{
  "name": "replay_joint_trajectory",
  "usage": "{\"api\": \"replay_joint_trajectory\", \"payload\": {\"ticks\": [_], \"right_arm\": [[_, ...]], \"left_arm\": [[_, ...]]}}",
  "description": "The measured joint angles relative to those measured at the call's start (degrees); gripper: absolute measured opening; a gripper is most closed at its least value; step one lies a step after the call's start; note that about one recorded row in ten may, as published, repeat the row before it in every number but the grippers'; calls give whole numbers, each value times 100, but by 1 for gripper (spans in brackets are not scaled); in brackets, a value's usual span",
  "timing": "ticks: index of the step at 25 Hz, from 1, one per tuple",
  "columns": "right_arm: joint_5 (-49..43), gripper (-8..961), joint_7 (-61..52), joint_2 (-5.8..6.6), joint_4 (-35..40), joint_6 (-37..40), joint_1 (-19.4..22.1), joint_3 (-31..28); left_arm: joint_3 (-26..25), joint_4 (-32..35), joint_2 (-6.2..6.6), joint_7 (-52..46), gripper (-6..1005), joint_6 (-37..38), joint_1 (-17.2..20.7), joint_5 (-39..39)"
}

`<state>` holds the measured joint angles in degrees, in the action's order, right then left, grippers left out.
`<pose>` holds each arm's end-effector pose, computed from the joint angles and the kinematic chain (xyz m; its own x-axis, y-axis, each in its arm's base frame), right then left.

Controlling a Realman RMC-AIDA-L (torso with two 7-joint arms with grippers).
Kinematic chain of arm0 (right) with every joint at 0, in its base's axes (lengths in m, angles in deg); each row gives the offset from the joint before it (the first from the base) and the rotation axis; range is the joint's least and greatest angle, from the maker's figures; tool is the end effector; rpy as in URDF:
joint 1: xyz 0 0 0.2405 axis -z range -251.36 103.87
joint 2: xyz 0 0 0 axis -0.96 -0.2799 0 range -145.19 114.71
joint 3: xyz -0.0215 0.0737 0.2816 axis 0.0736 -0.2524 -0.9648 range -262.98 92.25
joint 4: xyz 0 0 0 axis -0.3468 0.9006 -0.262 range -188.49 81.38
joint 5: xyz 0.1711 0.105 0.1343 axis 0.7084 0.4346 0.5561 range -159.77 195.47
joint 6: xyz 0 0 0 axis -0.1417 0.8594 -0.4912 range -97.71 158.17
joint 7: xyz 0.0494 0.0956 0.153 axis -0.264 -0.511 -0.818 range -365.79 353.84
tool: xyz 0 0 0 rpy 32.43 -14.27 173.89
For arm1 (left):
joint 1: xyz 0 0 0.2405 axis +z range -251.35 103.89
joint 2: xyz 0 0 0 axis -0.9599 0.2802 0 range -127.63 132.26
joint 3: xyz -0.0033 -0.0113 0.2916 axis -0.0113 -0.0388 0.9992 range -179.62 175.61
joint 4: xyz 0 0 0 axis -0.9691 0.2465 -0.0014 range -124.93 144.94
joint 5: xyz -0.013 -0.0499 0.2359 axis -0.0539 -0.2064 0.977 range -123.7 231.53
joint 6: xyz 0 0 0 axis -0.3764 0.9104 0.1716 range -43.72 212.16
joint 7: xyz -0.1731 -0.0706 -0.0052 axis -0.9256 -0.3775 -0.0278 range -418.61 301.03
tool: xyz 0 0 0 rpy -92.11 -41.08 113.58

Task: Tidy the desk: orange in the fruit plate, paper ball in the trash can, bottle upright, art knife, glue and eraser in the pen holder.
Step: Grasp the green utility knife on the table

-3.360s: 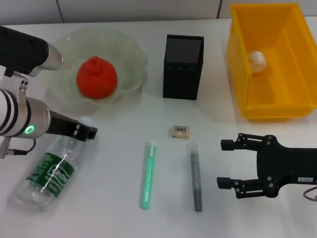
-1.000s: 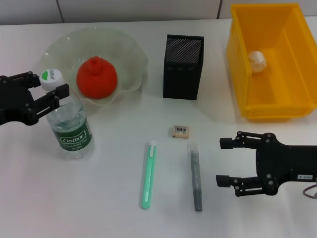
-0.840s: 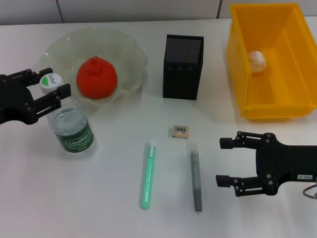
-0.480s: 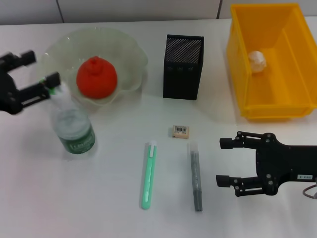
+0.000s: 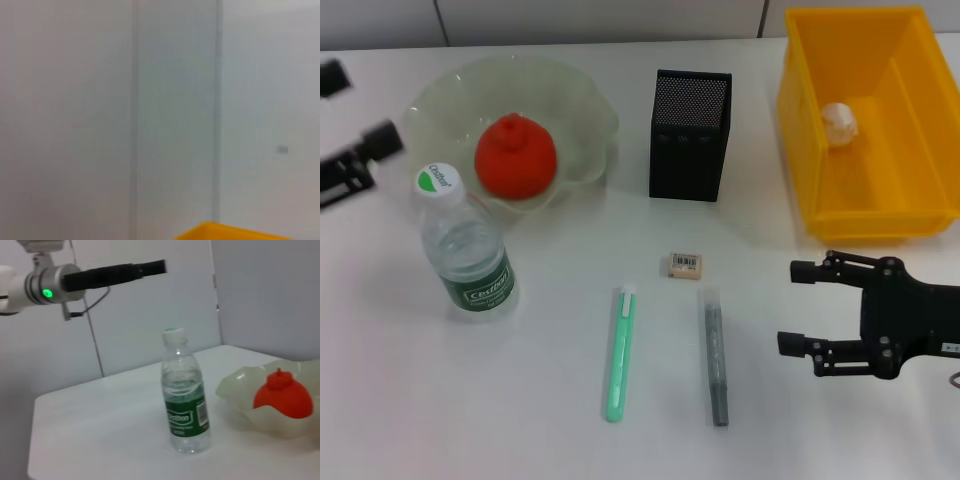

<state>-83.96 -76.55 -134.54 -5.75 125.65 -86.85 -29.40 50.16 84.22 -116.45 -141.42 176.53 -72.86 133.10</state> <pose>0.3156 0.2975 -0.0529 0.8286 -0.2229 -0.5135 -0.3324 -0.9340 -0.1309 -0.2861 0.2936 0.0848 0.7371 0.0056 0.6758 0.4221 -0.7847 -0.4539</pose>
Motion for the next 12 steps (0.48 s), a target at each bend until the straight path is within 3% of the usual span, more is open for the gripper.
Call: {"api": "replay_joint_trajectory", "payload": {"ticks": [3, 4, 5, 8, 9, 11, 12], "right_arm": [[3, 841, 76, -1, -4, -2, 65, -120], [4, 841, 81, -8, -2, -12, 105, -248], [4, 841, 81, -8, -2, -12, 105, -248], [-10, 842, 128, -8, -7, -32, 150, -421], [-18, 842, 172, -5, -9, -52, 171, -464], [-29, 842, 287, 1, -12, -127, 234, -523], [-29, 842, 287, 1, -12, -127, 234, -523]], "left_arm": [[427, -5, -11, 1, 782, 365, 1, 14], [890, 10, -22, 1, 781, 362, 58, 1], [890, 10, -22, 1, 781, 362, 58, 1], [1703, 51, -26, -20, 781, 141, 125, 17], [1703, 51, -26, -20, 782, 141, 125, 17], [2819, 356, -5, -320, 782, -543, 109, 535], [2819, 356, -5, -320, 782, -543, 109, 535]]}}
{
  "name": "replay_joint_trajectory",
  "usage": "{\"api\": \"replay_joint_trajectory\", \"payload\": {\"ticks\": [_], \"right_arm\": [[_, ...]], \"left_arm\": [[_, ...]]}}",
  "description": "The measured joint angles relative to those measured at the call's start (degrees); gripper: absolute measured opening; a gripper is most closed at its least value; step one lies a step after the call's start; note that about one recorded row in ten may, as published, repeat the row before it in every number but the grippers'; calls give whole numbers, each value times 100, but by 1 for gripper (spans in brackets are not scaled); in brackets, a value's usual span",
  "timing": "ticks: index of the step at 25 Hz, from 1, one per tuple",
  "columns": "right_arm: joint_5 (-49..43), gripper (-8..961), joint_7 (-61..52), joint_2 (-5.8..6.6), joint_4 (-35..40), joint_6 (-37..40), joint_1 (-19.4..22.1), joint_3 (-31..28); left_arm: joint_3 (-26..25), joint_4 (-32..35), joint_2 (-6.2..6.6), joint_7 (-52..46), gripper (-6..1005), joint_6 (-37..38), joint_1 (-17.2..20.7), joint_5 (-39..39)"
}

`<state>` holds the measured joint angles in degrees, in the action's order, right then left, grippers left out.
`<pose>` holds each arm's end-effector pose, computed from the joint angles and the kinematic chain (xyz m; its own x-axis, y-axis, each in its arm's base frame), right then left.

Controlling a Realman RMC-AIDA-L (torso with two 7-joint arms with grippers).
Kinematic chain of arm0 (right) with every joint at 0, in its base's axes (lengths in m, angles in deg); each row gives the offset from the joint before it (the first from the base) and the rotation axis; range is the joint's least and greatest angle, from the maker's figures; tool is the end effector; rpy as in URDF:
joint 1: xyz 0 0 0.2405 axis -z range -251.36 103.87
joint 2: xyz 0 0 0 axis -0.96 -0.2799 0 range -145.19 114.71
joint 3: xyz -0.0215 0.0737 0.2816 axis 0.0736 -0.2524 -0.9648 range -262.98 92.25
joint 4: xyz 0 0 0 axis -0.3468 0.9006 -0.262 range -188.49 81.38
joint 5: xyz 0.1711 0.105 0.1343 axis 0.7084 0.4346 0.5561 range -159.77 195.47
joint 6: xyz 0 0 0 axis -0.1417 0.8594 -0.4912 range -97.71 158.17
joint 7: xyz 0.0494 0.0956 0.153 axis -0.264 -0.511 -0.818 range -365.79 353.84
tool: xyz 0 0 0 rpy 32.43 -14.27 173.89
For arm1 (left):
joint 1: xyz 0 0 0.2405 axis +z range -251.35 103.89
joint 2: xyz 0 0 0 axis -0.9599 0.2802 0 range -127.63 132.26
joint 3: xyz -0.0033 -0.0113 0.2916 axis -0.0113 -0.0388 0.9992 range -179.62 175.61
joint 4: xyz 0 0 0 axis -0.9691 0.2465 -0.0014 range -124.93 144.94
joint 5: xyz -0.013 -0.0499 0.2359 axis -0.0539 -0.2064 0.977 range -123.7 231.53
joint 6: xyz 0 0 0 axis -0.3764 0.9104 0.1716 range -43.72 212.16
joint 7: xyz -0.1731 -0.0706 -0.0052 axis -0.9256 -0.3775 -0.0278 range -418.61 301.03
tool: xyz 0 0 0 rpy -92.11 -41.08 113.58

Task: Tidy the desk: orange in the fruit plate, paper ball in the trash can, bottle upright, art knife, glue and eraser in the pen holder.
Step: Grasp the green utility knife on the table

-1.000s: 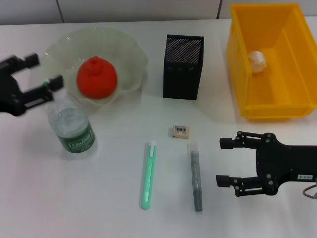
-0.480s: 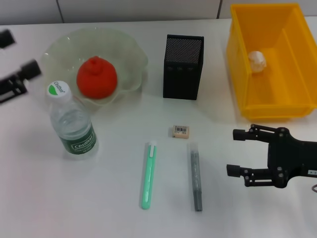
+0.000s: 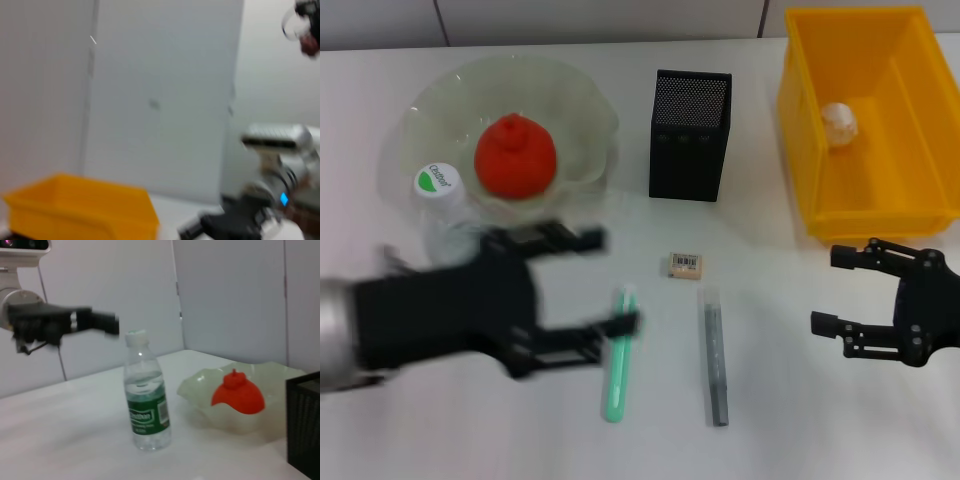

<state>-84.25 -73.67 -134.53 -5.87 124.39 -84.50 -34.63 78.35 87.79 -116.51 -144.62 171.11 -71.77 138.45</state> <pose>0.3397 0.2941 -0.0361 0.8239 -0.2135 -0.5249 -0.3823 -0.8933 -0.2366 -0.2283 0.2697 -0.0414 0.8047 0.1495 0.5745 0.2686 -0.9548 -0.1277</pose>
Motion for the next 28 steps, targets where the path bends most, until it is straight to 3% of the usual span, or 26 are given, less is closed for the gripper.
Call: {"api": "replay_joint_trajectory", "payload": {"ticks": [3, 8, 10, 12, 17, 23, 26, 28], "right_arm": [[-17, 842, 35, 5, -25, -105, 66, -6], [-31, 842, 85, 5, -93, -186, 96, -9], [-32, 842, 104, 9, -142, -225, 97, -10], [-35, 842, 108, 10, -169, -306, 94, 0], [-45, 841, 108, 7, -179, -380, 92, 25], [-47, 842, 108, 3, -181, -410, 91, 40], [-47, 842, 107, 2, -181, -410, 91, 42], [-47, 841, 91, 2, -181, -410, 92, 40]], "left_arm": [[1184, 847, 1, -1235, 782, -1143, 10, 1245], [1707, 1433, 6, -2395, 781, -1769, 68, 2159], [1986, 1705, 6, -3400, 781, -2024, 3, 2912], [2383, 1908, 5, -4657, 781, -2109, -225, 3884], [2823, 2147, -3, -5553, 780, -2064, -522, 4464], [2848, 2304, -1, -6776, 780, -1896, -926, 4773], [3087, 2414, -15, -7278, 779, -1722, -1130, 5414], [3501, 2599, -32, -7843, 779, -1494, -1328, 6327]]}}
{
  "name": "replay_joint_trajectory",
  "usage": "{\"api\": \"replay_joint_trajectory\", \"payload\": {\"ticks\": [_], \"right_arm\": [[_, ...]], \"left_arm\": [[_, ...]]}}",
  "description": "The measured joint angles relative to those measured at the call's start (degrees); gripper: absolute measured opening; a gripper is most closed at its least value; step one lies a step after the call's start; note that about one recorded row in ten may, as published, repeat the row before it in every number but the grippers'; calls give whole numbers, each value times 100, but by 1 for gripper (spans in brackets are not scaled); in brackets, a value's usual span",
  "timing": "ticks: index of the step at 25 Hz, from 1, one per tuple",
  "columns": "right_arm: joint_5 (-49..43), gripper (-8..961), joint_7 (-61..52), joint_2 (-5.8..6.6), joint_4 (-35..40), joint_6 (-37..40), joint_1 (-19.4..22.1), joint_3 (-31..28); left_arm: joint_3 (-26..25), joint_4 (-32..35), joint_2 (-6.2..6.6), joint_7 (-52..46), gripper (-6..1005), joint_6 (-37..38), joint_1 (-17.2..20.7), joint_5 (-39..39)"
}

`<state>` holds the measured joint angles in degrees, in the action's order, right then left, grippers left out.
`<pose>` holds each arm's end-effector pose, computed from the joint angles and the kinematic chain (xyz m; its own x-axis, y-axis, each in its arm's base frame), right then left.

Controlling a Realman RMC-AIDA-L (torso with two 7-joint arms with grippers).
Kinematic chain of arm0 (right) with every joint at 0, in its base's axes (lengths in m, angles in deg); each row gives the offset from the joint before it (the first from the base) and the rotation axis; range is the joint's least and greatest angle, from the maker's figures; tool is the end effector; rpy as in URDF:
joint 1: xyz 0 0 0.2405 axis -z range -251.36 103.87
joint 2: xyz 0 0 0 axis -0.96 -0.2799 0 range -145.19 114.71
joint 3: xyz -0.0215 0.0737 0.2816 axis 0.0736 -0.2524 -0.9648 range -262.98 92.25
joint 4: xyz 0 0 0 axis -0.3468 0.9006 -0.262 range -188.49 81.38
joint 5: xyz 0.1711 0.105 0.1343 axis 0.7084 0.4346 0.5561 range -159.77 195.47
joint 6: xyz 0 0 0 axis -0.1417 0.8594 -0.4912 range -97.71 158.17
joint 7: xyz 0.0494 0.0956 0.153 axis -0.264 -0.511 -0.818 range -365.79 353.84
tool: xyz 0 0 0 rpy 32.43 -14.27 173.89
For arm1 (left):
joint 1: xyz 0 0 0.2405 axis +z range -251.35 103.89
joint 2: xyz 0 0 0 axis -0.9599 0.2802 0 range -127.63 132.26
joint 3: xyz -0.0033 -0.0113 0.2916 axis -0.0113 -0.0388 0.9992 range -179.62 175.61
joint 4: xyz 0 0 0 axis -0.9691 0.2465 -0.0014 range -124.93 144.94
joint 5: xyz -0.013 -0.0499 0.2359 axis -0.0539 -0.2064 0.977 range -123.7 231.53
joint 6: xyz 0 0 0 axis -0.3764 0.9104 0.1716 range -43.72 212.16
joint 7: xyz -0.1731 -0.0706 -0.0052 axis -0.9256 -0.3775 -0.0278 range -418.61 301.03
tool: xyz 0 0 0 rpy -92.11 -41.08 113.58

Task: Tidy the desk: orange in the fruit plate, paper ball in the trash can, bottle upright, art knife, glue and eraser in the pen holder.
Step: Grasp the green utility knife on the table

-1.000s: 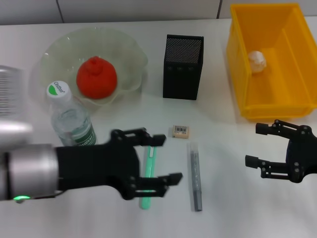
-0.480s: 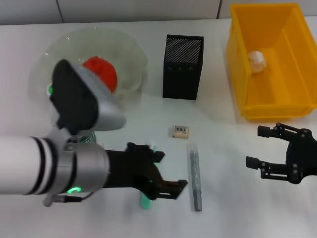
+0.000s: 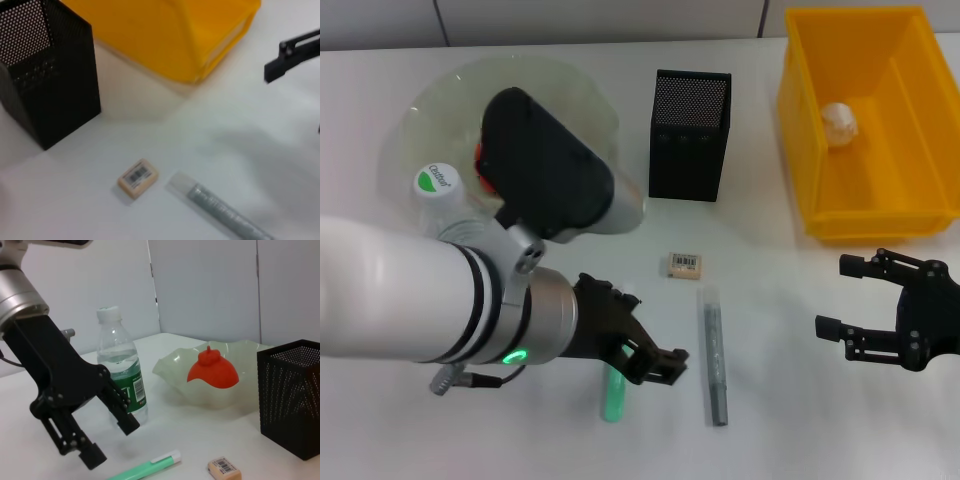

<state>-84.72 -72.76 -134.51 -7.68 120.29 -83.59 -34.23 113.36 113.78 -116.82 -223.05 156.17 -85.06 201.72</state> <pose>0.3569 0.2927 -0.0433 0.8279 -0.2535 -0.5003 -0.4277 -0.8624 -0.2709 -0.1564 0.2910 -0.1350 0.8448 0.5319 -0.0591 0.4773 -0.7988 -0.3662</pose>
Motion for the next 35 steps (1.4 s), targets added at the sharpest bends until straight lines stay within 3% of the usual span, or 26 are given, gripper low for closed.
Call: {"api": "replay_joint_trajectory", "payload": {"ticks": [12, 14, 17, 18, 19, 22, 23, 24, 25, 26, 27, 29, 30, 31, 32, 35], "right_arm": [[0, 841, 0, -9, 0, 4, 0, -42], [3, 841, -15, -6, 6, 20, 0, -48], [19, 841, -61, -4, 36, 45, 0, -49], [25, 841, -118, -4, 64, 52, 0, -50], [25, 841, -185, -4, 87, 57, -2, -50], [13, 841, -644, -4, 243, 64, -35, -17], [-18, 841, -886, -4, 366, 67, -44, 10], [-142, 841, -1250, -6, 633, 79, -50, 69], [-142, 842, -1250, -6, 633, 79, -50, 69], [-293, 842, -1506, -18, 898, 108, -43, 149], [-293, 842, -1506, -18, 898, 108, -43, 149], [-355, 842, -1921, -26, 1231, 136, -28, 341], [-355, 842, -1921, -26, 1231, 136, -28, 341], [-361, 842, -2166, -26, 1392, 140, -21, 433], [-364, 842, -2371, -24, 1519, 143, -17, 505], [-505, 842, -3246, -16, 2158, 160, -12, 787]], "left_arm": [[102, 276, 3, 135, 778, 67, -119, 276], [108, 494, 20, 772, 778, -508, 252, 168], [82, 527, 26, 1149, 778, -828, 457, -24], [11, 538, 32, 1463, 778, -1065, 614, -283], [-327, 538, 46, 2162, 777, -1315, 851, -1129], [-691, 465, 62, 3128, 777, -1370, 1112, -2179], [-846, 405, 62, 3700, 777, -1397, 1262, -2720], [-1130, 173, 62, 4920, 777, -1366, 1571, -3722], [-1130, 173, 62, 4920, 777, -1366, 1571, -3722], [-1419, -210, 67, 5995, 777, -1157, 1753, -4660], [-1419, -210, 67, 5995, 777, -1157, 1753, -4660], [-1958, -1098, 68, 7260, 776, -413, 1779, -5761], [-1958, -1098, 68, 7260, 776, -413, 1779, -5761], [-2312, -1840, 63, 8053, 776, 234, 1689, -6349], [-2312, -1840, 63, 8053, 776, 234, 1689, -6349], [-2863, -3046, 67, 9157, 775, 1278, 1430, -6711]]}}
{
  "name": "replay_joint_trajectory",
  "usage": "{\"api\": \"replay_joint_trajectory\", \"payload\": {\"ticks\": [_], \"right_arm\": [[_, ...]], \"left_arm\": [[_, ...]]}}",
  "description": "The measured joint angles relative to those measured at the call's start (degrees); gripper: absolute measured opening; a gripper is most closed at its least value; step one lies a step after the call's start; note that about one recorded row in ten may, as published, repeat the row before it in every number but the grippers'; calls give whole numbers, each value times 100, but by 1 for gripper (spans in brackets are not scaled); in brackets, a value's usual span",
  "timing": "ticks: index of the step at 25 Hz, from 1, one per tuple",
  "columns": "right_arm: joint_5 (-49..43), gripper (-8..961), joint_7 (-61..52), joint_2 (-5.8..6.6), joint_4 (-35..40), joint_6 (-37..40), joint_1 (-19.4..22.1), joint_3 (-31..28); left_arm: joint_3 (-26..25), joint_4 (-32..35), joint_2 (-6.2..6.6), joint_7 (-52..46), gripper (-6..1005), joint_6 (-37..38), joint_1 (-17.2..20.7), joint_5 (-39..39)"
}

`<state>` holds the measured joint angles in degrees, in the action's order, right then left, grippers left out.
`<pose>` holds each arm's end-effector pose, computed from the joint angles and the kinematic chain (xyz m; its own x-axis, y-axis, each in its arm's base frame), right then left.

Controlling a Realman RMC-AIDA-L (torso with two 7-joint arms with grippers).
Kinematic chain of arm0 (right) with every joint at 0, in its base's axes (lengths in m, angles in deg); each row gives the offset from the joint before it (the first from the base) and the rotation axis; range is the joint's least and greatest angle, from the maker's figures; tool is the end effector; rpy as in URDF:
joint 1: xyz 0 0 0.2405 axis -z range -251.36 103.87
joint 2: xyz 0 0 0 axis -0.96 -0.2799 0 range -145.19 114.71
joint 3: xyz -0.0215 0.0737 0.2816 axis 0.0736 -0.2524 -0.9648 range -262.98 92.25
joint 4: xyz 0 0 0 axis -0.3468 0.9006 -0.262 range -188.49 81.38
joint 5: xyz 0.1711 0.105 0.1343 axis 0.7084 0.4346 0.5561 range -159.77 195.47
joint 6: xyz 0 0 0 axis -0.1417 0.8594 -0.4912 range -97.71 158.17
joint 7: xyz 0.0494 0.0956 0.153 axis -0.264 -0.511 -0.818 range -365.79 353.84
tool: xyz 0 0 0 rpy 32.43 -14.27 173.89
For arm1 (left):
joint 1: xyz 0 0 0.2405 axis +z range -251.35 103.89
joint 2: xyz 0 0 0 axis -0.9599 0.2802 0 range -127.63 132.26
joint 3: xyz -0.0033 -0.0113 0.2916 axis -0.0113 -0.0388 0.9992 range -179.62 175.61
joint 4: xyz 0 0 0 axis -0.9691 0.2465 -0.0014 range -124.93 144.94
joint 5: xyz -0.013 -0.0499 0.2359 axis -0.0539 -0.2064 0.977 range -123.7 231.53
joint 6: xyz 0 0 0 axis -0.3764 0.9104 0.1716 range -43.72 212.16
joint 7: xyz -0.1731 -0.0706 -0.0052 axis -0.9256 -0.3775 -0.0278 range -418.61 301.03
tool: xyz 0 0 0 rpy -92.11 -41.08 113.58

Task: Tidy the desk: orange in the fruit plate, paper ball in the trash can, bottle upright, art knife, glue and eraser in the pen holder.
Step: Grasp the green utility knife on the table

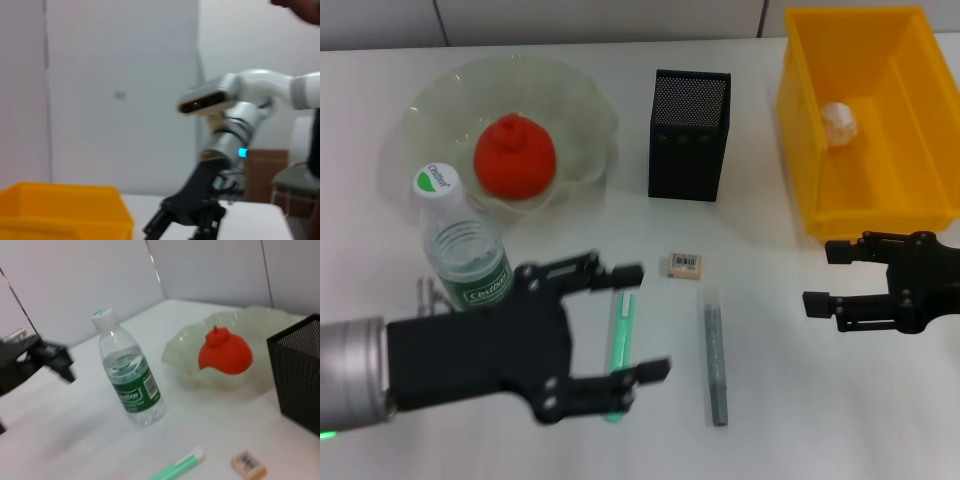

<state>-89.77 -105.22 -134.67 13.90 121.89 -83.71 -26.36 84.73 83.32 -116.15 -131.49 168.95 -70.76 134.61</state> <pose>0.3029 0.3172 -0.0180 0.7929 -0.4618 -0.3976 -0.5491 -0.8243 -0.1376 -0.2296 0.2549 -0.0687 0.8115 0.0229 0.5840 0.1466 -0.9753 -0.1653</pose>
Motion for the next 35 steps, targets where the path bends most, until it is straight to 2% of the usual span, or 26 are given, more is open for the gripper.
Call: {"api": "replay_joint_trajectory", "payload": {"ticks": [1, 2, 3, 4, 5, 6, 7, 9, 11, 14, 20, 21, 22, 26, 35], "right_arm": [[-278, 842, -722, -4, 484, 55, -46, 208], [-278, 842, -722, -4, 484, 55, -46, 208], [-463, 842, -1207, -6, 733, 97, -113, 327], [-789, 842, -2121, -7, 1153, 191, -290, 575], [-789, 842, -2121, -7, 1153, 191, -290, 575], [-1084, 842, -2888, -6, 1576, 299, -514, 873], [-1084, 842, -2888, -6, 1576, 299, -514, 873], [-1359, 842, -3526, -10, 1956, 342, -724, 1218], [-1726, 842, -4187, -12, 2335, 329, -987, 1661], [-2390, 841, -5085, -7, 2624, 293, -1496, 2261], [-3373, 837, -6327, -18, 2555, 156, -2457, 3328], [-3529, 836, -6607, -25, 2451, 117, -2732, 3630], [-3529, 836, -6607, -25, 2451, 117, -2732, 3630], [-3583, 836, -6959, -34, 1966, -276, -3216, 4318], [-3575, 835, -6989, -47, 1136, -1141, -3535, 5012]], "left_arm": [[-372, -694, -1, 449, 775, 413, -201, -24], [-372, -694, -1, 449, 775, 413, -201, -24], [-611, -1212, 6, 627, 775, 566, -342, -7], [-1067, -2065, 40, 938, 775, 739, -586, 75], [-1067, -2065, 40, 938, 775, 739, -586, 75], [-1465, -2760, 70, 1237, 775, 807, -783, 283], [-1465, -2760, 70, 1237, 774, 807, -783, 283], [-1795, -3204, 70, 1507, 774, 839, -905, 535], [-2035, -3354, 27, 1629, 774, 848, -941, 772], [-2060, -3361, 17, 1633, 773, 835, -929, 819], [-2144, -3375, 94, 1779, 773, 734, -799, 848], [-2258, -3383, 108, 1852, 773, 722, -732, 848], [-2258, -3383, 108, 1852, 773, 722, -732, 848], [-2413, -3446, 118, 1871, 773, 716, -667, 847], [-2512, -3509, 128, 1911, 773, 703, -632, 853]]}}
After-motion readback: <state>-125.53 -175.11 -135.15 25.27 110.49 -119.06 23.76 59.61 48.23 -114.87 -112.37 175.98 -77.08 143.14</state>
